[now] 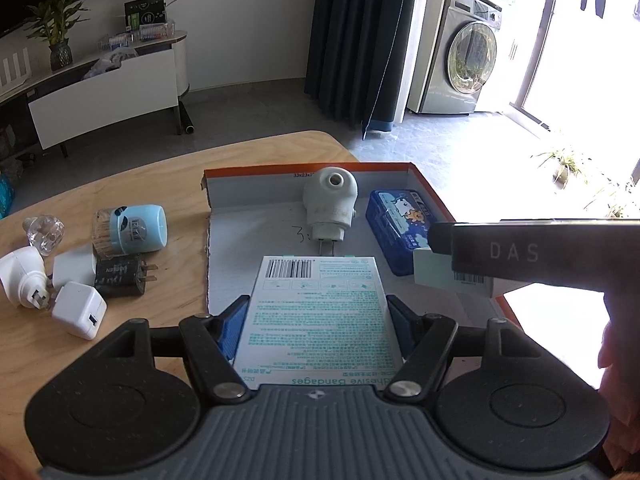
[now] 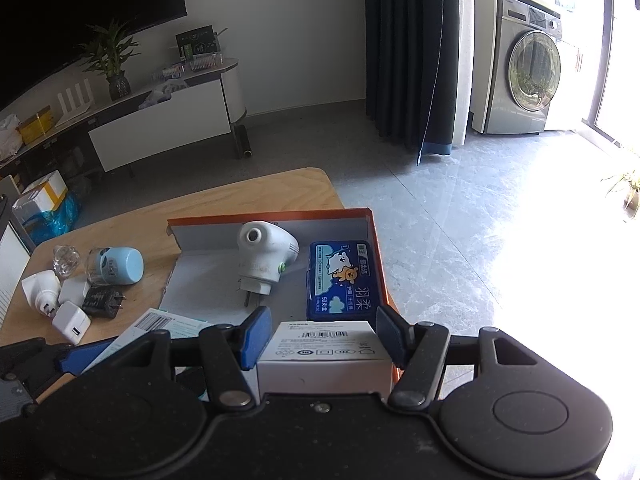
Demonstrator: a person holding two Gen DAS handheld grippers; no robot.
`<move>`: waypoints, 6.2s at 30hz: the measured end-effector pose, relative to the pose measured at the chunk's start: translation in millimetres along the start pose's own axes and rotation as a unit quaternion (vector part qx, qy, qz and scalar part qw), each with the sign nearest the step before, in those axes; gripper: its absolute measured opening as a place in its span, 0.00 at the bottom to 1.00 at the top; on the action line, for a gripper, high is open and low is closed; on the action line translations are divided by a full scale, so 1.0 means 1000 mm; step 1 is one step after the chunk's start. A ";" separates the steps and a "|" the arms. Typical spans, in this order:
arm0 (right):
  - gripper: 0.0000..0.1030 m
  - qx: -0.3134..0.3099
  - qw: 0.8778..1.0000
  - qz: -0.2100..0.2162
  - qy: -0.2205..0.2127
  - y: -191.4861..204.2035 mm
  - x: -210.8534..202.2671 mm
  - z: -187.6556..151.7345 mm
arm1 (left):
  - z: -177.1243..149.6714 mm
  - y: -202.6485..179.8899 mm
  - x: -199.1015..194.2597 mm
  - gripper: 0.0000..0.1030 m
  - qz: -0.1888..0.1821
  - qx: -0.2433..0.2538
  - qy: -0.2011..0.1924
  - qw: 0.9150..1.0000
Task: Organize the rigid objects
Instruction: 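Lower the teal box into the cardboard box with the left tool, then withdraw both tools from the box toward the items on the table, then grasp the white fan heater with the left tool while the right tool grasps the light-blue toothpick jar, then carry the white heater and toothpick jar with both tools over the cardboard box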
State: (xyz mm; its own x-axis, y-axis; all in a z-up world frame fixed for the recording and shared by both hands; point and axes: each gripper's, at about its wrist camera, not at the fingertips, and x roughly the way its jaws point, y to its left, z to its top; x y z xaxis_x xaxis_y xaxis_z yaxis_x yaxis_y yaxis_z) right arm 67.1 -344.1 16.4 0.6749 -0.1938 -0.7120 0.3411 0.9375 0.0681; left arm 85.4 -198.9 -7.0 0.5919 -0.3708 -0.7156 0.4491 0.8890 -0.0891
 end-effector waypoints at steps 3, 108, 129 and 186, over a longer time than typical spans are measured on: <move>0.75 0.007 1.000 0.008 -0.015 -0.003 0.001 0.007 | 0.002 -0.002 0.004 0.69 -0.001 0.000 0.002 1.000; 0.89 -0.043 0.985 0.159 0.058 0.196 0.120 0.028 | -0.015 0.242 -0.013 0.66 0.189 -0.173 -0.040 0.966; 0.91 -0.038 0.993 0.103 0.054 0.215 0.140 0.030 | -0.019 0.235 -0.034 0.66 0.173 -0.167 -0.063 0.969; 0.91 -0.065 0.991 0.113 -0.008 0.130 -0.061 -0.047 | -0.046 0.125 -0.118 0.66 0.134 -0.109 -0.100 0.980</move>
State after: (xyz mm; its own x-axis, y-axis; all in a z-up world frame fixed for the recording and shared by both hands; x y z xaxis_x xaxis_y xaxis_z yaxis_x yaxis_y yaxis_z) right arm 39.6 -196.7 36.4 0.7350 0.0222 -0.6777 0.0927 0.9868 0.1329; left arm 41.5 -31.6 34.5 0.7980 -0.1423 -0.5856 0.1196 0.9898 -0.0775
